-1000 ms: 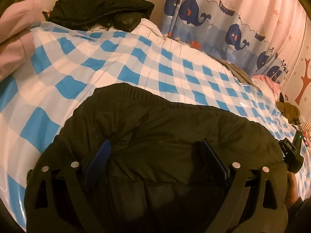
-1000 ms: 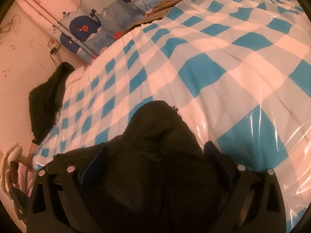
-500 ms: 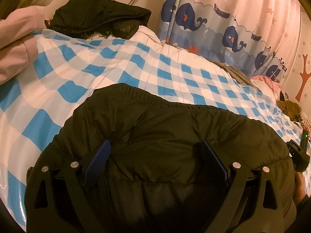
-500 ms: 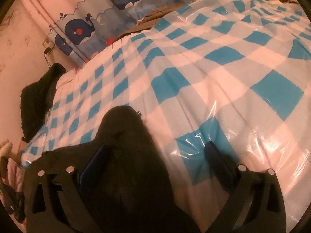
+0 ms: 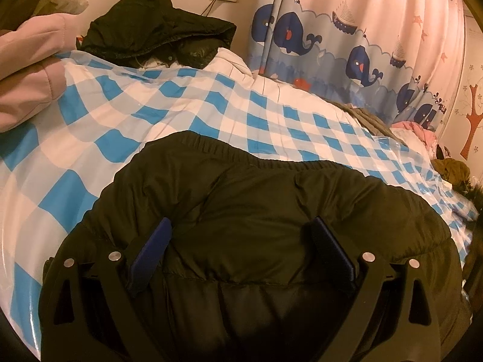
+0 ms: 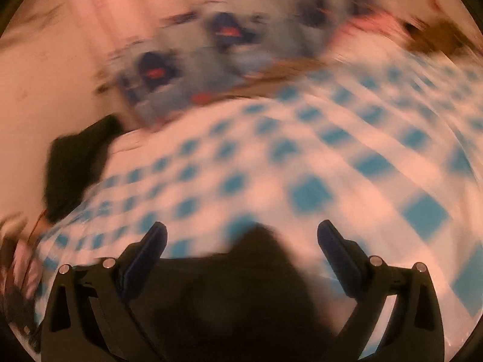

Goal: Fold large clothes

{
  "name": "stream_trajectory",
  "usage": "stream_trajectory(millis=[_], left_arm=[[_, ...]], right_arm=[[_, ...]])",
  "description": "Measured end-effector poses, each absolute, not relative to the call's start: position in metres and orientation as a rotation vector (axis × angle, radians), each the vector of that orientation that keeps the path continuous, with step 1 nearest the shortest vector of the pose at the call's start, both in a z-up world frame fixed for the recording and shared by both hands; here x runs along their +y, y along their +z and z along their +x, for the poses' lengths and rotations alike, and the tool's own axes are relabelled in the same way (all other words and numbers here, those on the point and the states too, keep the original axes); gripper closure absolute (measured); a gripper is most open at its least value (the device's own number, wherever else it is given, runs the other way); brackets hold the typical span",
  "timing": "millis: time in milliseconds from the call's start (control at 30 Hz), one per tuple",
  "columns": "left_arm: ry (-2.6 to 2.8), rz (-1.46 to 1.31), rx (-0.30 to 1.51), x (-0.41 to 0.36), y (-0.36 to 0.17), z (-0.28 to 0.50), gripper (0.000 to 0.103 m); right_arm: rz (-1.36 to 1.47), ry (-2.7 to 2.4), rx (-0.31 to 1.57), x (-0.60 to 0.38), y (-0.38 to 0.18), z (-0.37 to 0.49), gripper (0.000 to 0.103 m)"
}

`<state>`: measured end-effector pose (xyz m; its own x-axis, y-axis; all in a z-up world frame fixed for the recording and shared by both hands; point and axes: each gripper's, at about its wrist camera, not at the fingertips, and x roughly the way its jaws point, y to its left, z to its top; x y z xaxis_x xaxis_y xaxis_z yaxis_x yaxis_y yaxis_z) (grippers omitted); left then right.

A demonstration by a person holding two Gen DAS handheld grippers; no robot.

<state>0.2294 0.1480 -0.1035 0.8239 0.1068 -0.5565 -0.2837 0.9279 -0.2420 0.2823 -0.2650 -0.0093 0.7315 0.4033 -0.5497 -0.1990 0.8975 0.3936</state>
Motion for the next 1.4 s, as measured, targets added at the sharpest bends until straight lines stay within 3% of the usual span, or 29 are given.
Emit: stream_trajectory(millis=[133,267,467,767,1200,1300,1400], left_arm=[[0.212,-0.328,0.566,0.148,-0.103,0.229,0.012],[0.214,-0.329,0.562,0.148,-0.103,0.229,0.012],[0.205,-0.336,0.545,0.15,-0.101,0.227,0.012],[0.2,-0.332,0.533,0.15,-0.101,0.224,0.012],[0.202,-0.338,0.538,0.15,-0.102,0.223,0.012],[0.183,-0.374,0.562,0.156,-0.106,0.227,0.01],[0.119,-0.432,0.638,0.168,-0.107,0.237,0.008]], right_arm=[[0.179,0.532,0.74,-0.165,-0.003,0.297,0.007],[0.083,0.573,0.804,-0.106,-0.037,0.304,0.007],[0.179,0.537,0.928,-0.116,-0.094,0.32,0.007],[0.203,0.538,0.933,-0.123,-0.107,0.321,0.007],[0.274,0.538,1.022,-0.131,-0.102,0.327,0.007],[0.399,0.609,0.918,-0.153,-0.063,0.288,0.007],[0.349,0.728,0.921,-0.159,-0.036,0.219,0.007]])
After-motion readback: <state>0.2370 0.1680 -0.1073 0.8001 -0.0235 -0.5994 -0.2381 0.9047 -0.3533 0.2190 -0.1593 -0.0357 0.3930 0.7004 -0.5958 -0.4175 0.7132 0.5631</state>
